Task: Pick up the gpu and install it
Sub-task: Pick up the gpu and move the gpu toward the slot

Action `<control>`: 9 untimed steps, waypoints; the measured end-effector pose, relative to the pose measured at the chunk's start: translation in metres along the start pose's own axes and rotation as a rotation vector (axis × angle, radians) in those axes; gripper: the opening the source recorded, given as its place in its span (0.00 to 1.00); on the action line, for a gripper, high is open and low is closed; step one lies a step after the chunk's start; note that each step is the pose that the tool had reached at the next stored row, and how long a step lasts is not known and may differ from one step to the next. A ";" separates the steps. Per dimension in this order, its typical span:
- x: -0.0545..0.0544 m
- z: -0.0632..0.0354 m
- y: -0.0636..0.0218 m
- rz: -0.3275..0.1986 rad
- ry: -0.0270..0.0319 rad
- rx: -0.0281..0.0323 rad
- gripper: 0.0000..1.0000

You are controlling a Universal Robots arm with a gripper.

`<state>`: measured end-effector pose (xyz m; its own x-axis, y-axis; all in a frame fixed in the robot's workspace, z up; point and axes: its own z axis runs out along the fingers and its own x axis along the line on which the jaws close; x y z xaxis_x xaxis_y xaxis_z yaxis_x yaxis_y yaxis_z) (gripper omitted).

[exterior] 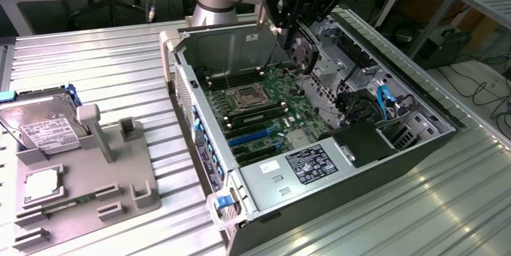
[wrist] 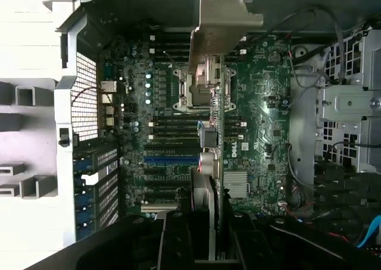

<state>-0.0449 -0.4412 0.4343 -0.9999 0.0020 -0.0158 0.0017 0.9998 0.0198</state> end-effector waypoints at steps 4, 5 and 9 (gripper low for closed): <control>-0.011 0.0010 0.0000 0.000 0.0000 -0.0001 0.28; -0.014 0.0012 0.0000 0.000 0.0000 -0.0001 0.28; -0.016 0.0012 0.0000 0.000 0.0000 0.0001 0.28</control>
<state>-0.0291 -0.4412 0.4334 -0.9999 0.0019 -0.0158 0.0016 0.9998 0.0197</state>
